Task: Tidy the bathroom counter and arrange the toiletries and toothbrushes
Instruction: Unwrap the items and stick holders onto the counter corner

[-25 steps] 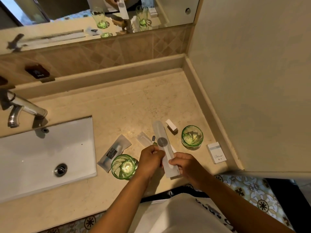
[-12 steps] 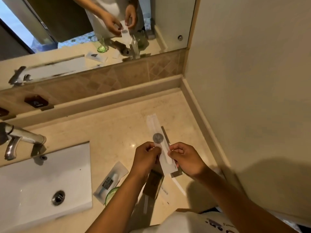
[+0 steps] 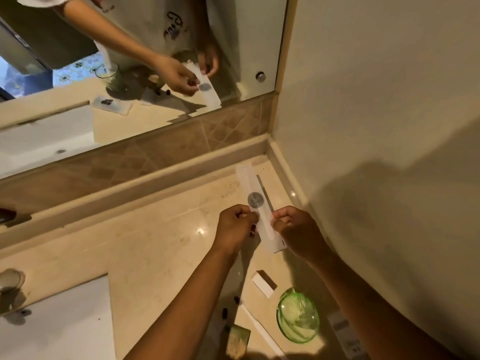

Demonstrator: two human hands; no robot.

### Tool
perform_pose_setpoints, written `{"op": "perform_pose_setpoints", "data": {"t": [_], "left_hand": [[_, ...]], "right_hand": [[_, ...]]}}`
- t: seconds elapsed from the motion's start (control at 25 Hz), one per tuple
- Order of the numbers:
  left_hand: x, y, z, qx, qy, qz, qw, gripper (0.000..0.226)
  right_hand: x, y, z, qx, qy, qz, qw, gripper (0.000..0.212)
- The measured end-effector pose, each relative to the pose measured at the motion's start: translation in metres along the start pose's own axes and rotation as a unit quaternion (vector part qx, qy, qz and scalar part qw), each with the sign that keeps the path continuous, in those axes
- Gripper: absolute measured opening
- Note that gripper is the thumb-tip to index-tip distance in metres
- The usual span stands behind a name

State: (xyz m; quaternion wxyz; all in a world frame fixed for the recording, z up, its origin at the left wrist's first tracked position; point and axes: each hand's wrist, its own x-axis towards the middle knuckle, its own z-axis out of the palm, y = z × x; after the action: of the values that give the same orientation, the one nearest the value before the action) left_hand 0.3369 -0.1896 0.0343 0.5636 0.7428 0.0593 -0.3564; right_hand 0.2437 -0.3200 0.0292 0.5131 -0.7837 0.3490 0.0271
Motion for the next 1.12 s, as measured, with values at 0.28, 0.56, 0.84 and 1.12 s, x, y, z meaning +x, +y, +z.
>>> {"op": "perform_pose_setpoints", "data": {"t": [0.28,0.56,0.84,1.12], "left_hand": [[0.079,-0.016,0.015,0.059,-0.010,-0.040,0.997,0.017],[0.124,-0.033,0.026,0.219,-0.012,0.051,0.974,0.024],[0.125,-0.046,0.011,0.501,0.046,0.353,0.789,0.026],[0.137,-0.047,0.002,0.620,-0.046,0.370,0.691,0.060]], "right_hand": [[0.045,0.014,0.032,-0.077,0.119,0.058,0.988,0.026],[0.073,0.034,0.046,-0.199,0.135,0.018,0.971,0.018],[0.064,0.048,0.060,-0.264,0.100,-0.051,0.958,0.029],[0.062,0.064,0.068,-0.370,0.077,-0.099,0.920,0.049]]}}
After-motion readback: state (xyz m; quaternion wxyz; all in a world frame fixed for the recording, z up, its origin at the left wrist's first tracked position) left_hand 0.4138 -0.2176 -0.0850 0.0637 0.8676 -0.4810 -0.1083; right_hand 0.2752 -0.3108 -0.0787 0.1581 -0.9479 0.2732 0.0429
